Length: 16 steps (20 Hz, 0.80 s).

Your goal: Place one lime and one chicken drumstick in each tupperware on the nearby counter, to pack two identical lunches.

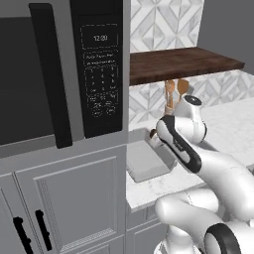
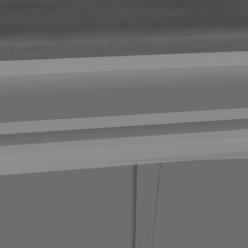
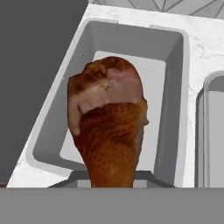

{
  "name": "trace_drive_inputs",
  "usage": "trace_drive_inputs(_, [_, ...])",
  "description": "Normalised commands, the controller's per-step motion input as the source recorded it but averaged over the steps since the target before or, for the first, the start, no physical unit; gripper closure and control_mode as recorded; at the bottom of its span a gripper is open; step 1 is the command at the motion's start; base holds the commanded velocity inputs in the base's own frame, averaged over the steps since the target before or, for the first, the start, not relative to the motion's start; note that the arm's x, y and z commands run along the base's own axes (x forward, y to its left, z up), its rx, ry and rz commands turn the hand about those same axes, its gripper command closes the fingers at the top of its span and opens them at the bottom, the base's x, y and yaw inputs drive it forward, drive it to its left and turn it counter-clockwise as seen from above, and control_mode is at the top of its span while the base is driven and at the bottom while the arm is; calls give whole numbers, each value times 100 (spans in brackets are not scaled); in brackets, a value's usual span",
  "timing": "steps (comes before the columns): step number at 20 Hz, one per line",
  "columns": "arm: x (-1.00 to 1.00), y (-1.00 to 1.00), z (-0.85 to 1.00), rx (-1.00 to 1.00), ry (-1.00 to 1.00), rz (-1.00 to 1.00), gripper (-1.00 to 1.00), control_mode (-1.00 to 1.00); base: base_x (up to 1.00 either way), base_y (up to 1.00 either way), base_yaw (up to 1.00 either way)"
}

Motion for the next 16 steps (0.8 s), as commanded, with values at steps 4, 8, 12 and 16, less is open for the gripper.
trace_drive_inputs(4, [39, 2, -47, 0, 16, 2, 100, -100, 0, 0, 0])
trace_drive_inputs(8, [36, 0, -45, 0, 14, 1, 100, -100, 0, 0, 0])
trace_drive_inputs(12, [30, 0, -39, 0, 9, 2, 100, -100, 0, 0, 0])
trace_drive_inputs(16, [42, 0, -43, 0, 7, 2, 100, -100, 0, 0, 0])
